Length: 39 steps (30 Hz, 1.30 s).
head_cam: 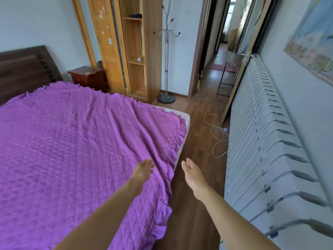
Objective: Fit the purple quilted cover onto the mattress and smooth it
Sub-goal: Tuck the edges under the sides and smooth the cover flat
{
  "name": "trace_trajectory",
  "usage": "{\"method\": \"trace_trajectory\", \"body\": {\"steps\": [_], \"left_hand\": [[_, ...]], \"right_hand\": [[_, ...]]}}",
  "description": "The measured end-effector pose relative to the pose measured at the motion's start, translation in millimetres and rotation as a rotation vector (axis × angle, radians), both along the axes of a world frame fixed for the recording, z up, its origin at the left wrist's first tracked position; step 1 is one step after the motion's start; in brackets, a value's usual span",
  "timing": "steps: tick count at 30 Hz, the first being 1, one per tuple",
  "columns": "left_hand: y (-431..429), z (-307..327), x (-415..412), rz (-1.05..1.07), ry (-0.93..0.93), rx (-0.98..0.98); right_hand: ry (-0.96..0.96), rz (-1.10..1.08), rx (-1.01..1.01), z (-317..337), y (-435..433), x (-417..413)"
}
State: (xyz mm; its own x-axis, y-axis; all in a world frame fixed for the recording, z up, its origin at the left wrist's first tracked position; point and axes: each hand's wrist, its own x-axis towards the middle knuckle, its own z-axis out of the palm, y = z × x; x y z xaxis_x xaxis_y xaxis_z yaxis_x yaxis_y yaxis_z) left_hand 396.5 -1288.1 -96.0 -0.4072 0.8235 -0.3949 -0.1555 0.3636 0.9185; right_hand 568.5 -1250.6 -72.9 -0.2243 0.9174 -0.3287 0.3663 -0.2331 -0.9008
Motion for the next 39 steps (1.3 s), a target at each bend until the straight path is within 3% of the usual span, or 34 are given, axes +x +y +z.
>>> {"method": "trace_trajectory", "body": {"steps": [7,18,26,39], "left_hand": [[46.7,14.1,-7.4,-0.055,-0.025,0.031],[164.3,2.6,-24.5,-0.106,-0.088,-0.034],[262.4,-10.3,28.0,-0.178,0.013,-0.080],[388.1,-14.8,95.3,-0.235,0.025,-0.094]], "right_hand": [[0.017,-0.002,-0.002,10.3,29.4,-4.9],[-0.109,-0.038,-0.041,0.5,126.9,-17.9],[-0.071,-0.118,-0.086,-19.4,211.4,13.4],[-0.022,-0.196,-0.119,-23.6,349.8,80.2]]}}
